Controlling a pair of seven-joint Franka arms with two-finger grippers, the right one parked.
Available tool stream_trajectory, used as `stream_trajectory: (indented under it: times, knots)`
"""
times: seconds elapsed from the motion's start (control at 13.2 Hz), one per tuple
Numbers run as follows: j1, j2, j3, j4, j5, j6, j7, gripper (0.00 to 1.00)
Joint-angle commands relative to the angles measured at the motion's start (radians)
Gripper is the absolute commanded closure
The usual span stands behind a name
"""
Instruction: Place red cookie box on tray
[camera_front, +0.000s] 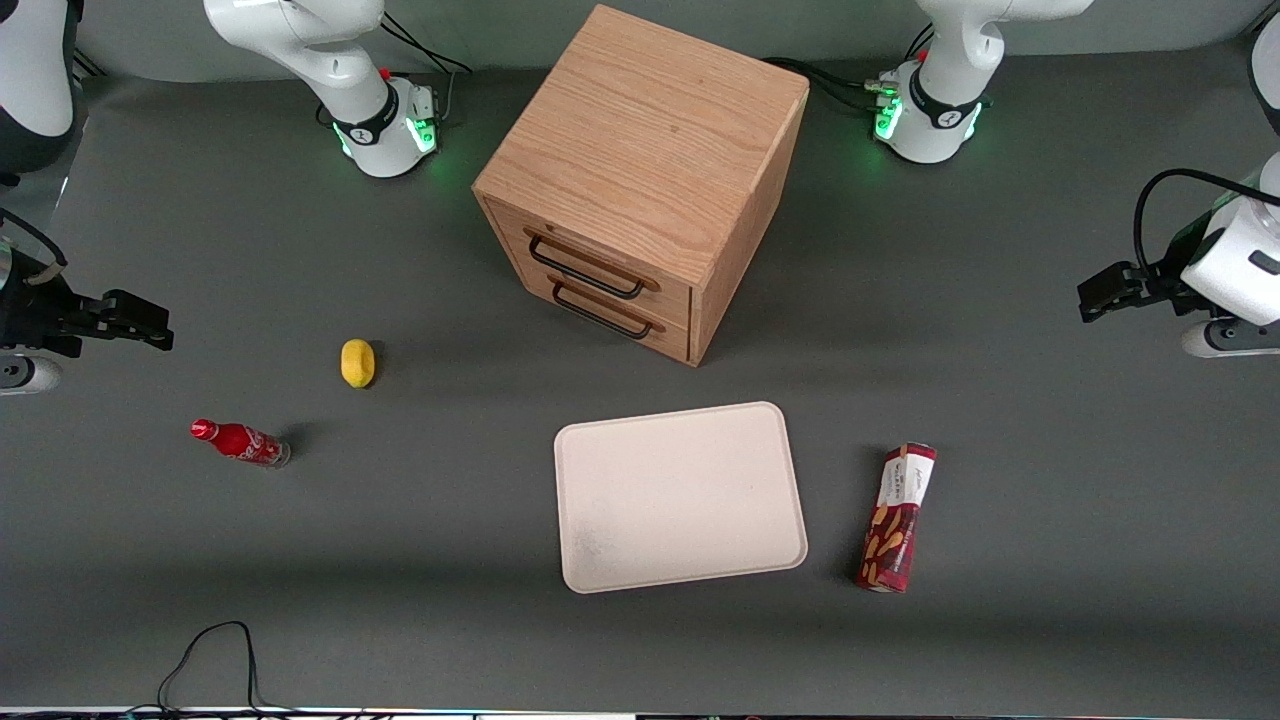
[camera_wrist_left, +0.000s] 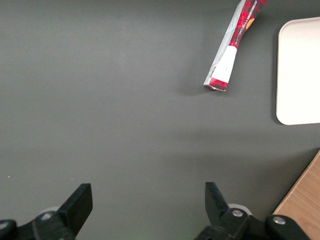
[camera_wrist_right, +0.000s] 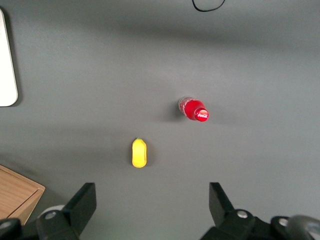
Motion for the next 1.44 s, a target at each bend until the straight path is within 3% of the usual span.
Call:
stream_trajectory:
  times: [0.0,1.36]
  knots:
    - [-0.023,0.007,0.013,0.037,-0.008,-0.081,-0.018,0.00]
    - [-0.009,-0.001,0.013,0.070,-0.005,-0.109,0.002,0.00]
